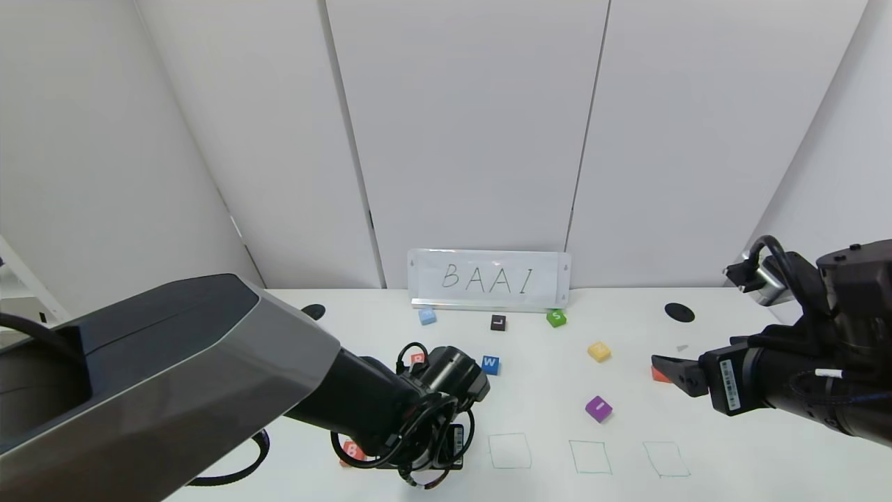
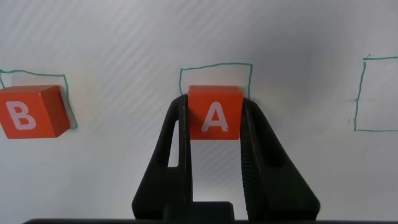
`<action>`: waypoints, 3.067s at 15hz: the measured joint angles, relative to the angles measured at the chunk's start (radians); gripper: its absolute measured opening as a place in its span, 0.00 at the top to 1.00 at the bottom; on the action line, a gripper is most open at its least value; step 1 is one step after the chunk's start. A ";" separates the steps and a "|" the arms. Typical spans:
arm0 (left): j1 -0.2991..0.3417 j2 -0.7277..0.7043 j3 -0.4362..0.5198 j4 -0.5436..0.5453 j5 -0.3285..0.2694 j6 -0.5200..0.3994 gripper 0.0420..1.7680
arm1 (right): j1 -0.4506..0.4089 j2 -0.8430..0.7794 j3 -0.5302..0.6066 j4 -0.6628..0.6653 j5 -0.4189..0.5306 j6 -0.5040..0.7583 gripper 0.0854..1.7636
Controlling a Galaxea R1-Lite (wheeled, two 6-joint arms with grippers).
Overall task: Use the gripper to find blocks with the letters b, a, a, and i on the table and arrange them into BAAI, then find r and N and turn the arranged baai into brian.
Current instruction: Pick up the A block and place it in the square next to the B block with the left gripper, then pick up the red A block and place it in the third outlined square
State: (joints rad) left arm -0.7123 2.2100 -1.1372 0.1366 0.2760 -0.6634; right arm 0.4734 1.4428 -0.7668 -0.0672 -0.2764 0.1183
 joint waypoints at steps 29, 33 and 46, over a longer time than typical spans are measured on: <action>0.005 -0.073 -0.032 0.018 0.020 0.029 0.20 | 0.004 0.007 0.004 -0.001 -0.003 0.000 0.03; 0.020 -0.185 -0.031 0.015 0.016 0.086 0.14 | -0.009 0.010 -0.007 -0.003 0.003 0.004 0.03; 0.284 -0.485 0.026 0.047 -0.142 0.445 0.05 | -0.240 0.263 -0.082 -0.001 0.048 0.108 0.03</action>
State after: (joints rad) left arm -0.4281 1.7247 -1.1113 0.1834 0.1343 -0.2187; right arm 0.2332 1.7060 -0.8485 -0.0683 -0.2283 0.2260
